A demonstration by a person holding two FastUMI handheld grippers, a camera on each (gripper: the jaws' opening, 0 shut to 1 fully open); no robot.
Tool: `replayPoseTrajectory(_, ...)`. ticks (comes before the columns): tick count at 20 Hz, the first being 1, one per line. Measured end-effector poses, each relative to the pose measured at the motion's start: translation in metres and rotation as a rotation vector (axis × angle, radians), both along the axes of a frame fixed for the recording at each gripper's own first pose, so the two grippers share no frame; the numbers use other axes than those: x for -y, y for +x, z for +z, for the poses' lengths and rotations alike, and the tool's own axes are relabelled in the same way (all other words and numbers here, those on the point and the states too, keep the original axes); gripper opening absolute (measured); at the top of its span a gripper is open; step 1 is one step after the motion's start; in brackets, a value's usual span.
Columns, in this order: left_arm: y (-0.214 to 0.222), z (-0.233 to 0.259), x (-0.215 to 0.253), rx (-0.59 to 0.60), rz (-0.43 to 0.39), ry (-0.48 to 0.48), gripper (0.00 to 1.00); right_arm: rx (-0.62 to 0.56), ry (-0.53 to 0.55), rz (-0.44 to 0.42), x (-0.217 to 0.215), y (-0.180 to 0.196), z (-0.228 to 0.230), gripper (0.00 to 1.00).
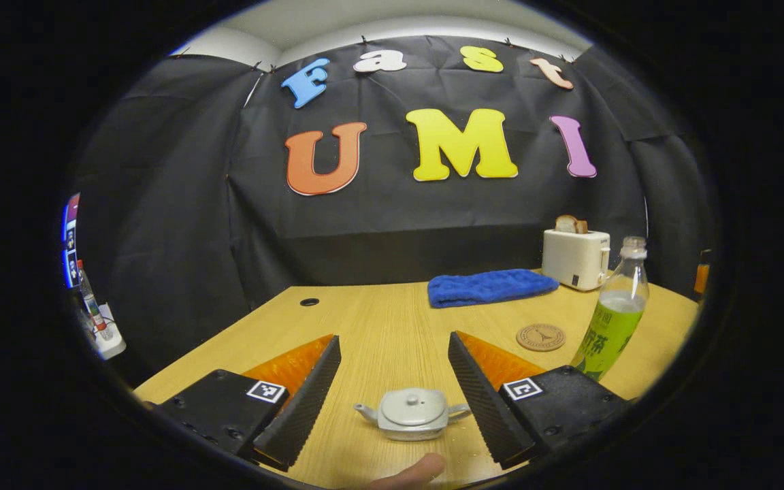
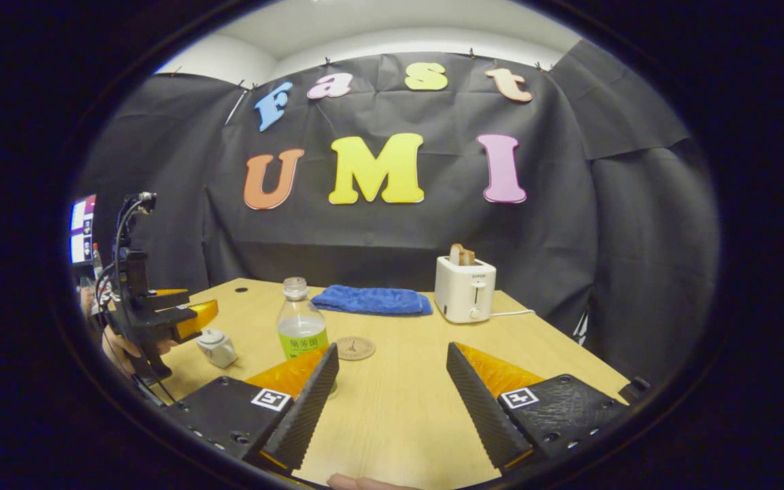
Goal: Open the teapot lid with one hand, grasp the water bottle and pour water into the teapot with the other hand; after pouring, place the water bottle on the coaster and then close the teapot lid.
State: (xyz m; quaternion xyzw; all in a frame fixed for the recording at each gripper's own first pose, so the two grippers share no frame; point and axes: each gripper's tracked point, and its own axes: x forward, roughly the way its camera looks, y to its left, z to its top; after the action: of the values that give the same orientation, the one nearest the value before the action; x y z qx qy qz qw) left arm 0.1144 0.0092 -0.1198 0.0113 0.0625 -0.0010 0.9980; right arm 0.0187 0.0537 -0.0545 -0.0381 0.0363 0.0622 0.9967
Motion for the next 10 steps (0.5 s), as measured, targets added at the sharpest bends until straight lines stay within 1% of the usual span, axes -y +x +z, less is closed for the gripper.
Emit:
replayPoseTrajectory(2,0.000,-0.013,0.005,-0.044,-0.027,-0.022,0.99,-0.013,0.004,0.018,-0.006,0.000,-0.005,0.96)
replayPoseTrajectory(4,-0.002,-0.020,0.009,-0.079,-0.053,-0.017,0.98,-0.022,0.007,0.029,-0.010,-0.001,-0.007,0.95)
replayPoseTrajectory(7,-0.004,-0.034,0.017,-0.147,-0.087,-0.009,0.94,-0.027,-0.012,0.035,-0.013,-0.003,-0.012,0.95)
replayPoseTrajectory(8,-0.003,-0.038,0.017,-0.166,-0.093,-0.005,0.89,-0.026,-0.018,0.039,-0.014,-0.004,-0.012,0.95)
replayPoseTrajectory(9,-0.004,-0.042,0.019,-0.182,-0.101,-0.007,0.87,-0.024,-0.027,0.042,-0.016,-0.004,-0.012,0.93)
replayPoseTrajectory(10,-0.004,-0.044,0.022,-0.191,-0.114,-0.013,0.81,-0.022,-0.038,0.046,-0.019,-0.005,-0.013,0.96)
